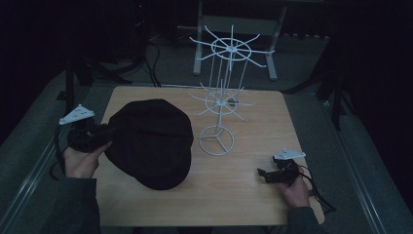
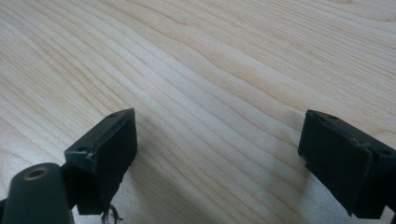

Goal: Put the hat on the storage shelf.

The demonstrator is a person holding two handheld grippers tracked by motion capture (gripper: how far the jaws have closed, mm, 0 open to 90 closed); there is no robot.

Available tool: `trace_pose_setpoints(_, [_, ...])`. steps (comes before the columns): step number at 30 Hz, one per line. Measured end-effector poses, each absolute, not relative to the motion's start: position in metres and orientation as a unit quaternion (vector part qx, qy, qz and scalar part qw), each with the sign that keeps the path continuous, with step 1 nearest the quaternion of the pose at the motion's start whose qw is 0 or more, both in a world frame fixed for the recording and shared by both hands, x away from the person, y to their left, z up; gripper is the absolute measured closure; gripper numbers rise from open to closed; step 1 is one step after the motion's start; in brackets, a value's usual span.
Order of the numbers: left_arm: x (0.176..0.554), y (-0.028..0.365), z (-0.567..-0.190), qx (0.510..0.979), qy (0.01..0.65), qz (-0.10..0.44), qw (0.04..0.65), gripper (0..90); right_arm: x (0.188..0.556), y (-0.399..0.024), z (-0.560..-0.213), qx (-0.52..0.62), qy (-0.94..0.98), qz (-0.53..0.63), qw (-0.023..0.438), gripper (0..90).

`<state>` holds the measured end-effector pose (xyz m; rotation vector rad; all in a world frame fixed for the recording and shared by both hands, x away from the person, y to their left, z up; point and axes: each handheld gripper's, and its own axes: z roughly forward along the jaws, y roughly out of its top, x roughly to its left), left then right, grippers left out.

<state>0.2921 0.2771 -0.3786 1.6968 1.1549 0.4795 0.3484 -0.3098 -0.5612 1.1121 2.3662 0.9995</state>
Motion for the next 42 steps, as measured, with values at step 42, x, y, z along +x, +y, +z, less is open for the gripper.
trace_pose_setpoints(42, [0.297,0.277,-0.340,0.699,0.430,0.192,0.538,76.3,0.348,-0.310,-0.561,0.391,0.833,0.351,0.170,11.6])
